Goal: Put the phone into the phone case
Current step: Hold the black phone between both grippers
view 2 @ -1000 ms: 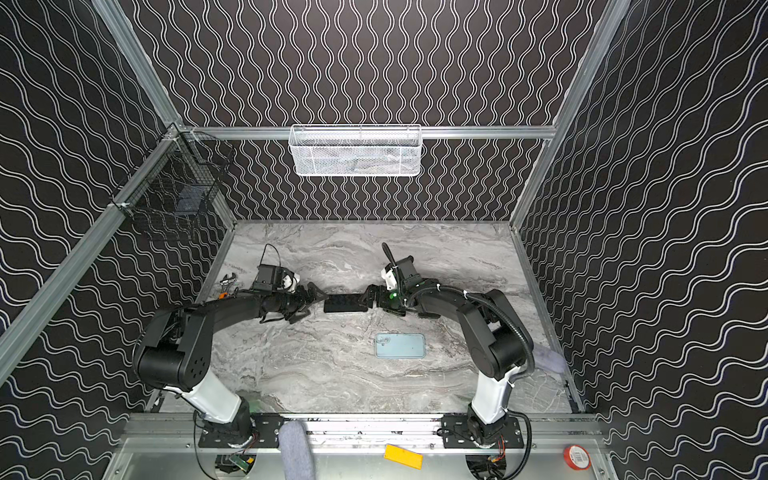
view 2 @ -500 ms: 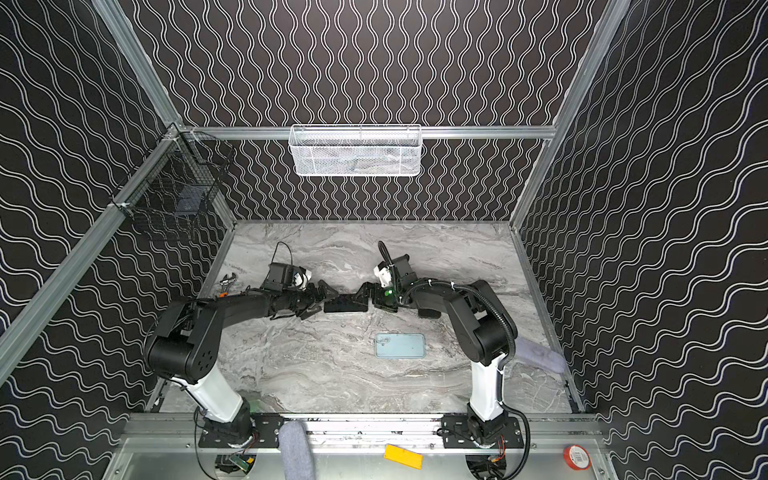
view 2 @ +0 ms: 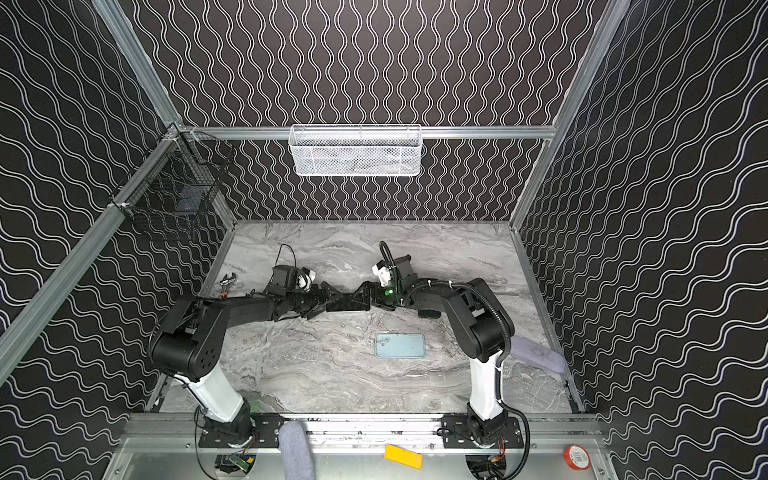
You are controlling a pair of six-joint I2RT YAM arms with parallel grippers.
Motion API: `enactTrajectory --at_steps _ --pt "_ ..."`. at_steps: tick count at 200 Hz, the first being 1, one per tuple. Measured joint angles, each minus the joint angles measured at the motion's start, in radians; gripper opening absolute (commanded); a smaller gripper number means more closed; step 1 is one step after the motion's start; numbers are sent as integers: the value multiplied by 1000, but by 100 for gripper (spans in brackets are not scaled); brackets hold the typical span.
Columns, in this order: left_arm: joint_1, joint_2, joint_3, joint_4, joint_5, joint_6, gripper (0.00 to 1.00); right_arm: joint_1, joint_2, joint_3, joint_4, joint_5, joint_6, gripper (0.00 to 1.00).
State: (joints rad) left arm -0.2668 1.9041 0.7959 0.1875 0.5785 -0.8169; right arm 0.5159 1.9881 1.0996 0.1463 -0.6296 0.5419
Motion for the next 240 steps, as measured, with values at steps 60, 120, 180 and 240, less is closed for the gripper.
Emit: enactTrajectory --at_steps 60,120,180,240 --pt "-3 -5 -38 72 16 -46 78 -2 6 -10 32 -13 1 99" --pt "-6 -32 -66 84 27 -67 61 -6 10 -18 53 -25 11 99" --pt "-10 -63 -90 150 42 -96 55 -7 11 -26 73 -32 12 99" --pt "-25 -68 -90 198 54 -109 43 -8 11 -27 75 -34 15 99"
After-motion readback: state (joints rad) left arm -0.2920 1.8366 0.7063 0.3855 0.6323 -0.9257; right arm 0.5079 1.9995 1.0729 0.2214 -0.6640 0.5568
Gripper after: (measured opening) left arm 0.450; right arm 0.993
